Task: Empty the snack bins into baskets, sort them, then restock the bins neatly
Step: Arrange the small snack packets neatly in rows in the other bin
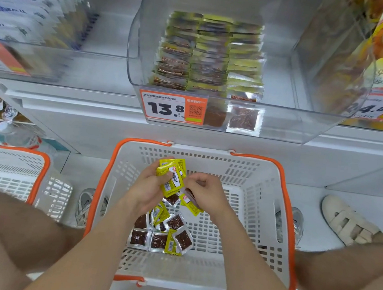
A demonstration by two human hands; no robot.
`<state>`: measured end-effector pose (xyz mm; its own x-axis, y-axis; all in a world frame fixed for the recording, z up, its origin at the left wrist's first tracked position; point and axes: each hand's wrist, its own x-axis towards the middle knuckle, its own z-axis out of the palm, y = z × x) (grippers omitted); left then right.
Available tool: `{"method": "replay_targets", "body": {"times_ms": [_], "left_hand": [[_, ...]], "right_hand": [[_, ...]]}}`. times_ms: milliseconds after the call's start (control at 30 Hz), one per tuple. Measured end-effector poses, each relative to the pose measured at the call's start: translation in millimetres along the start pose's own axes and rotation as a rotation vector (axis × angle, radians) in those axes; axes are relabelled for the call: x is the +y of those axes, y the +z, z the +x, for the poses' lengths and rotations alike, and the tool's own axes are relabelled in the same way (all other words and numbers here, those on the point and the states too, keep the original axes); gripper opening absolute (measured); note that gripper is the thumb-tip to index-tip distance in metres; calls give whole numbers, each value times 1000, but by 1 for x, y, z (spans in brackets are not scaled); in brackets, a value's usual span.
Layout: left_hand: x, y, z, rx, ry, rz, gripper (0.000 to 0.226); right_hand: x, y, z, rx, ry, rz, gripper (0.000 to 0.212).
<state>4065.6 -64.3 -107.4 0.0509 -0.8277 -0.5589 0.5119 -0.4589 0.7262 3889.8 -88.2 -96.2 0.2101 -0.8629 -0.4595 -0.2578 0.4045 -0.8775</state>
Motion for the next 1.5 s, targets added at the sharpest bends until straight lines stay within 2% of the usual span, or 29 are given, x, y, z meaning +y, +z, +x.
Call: {"method": "replay_targets", "body": {"times_ms": [100, 233, 333, 467, 600, 733, 767, 833, 900, 1033, 1133, 1333, 1500], "left_hand": [[3, -3, 2, 94, 36, -44, 41], [-1, -9, 6, 256, 70, -27, 39], [-5, 1, 4, 257, 72, -16, 34], [-1, 28, 10, 250, 61, -146, 29], [2, 38, 9, 249, 78, -44, 26], [3, 28, 8, 276, 108, 40, 38], [4, 23, 9, 287, 111, 47, 41], [8, 15, 10, 272, 78, 108, 49], [11, 11, 6, 191, -1, 164, 48], [10, 19, 0, 42, -100, 117, 37], [7, 19, 5, 57, -90, 43, 33], [7, 15, 2, 71, 13, 34, 34], [8, 23, 0, 86, 70, 25, 30]], "right_hand": [[9, 1, 5, 138, 3, 70, 13], [8, 1, 8, 381, 0, 288, 11], [1, 13, 6, 430, 79, 423, 8], [7, 39, 0, 508, 35, -30, 28], [6, 45, -2, 446, -77, -106, 31], [1, 25, 0, 129, -111, 38, 29], [2, 19, 0, 118, -94, 106, 29], [6, 13, 3, 245, -57, 217, 21], [11, 10, 10, 370, -28, 249, 23], [8, 12, 15, 355, -99, 170, 29], [7, 10, 13, 328, -106, 203, 31], [9, 9, 15, 320, -27, 247, 13], [12, 16, 17, 350, 79, 166, 22]]}}
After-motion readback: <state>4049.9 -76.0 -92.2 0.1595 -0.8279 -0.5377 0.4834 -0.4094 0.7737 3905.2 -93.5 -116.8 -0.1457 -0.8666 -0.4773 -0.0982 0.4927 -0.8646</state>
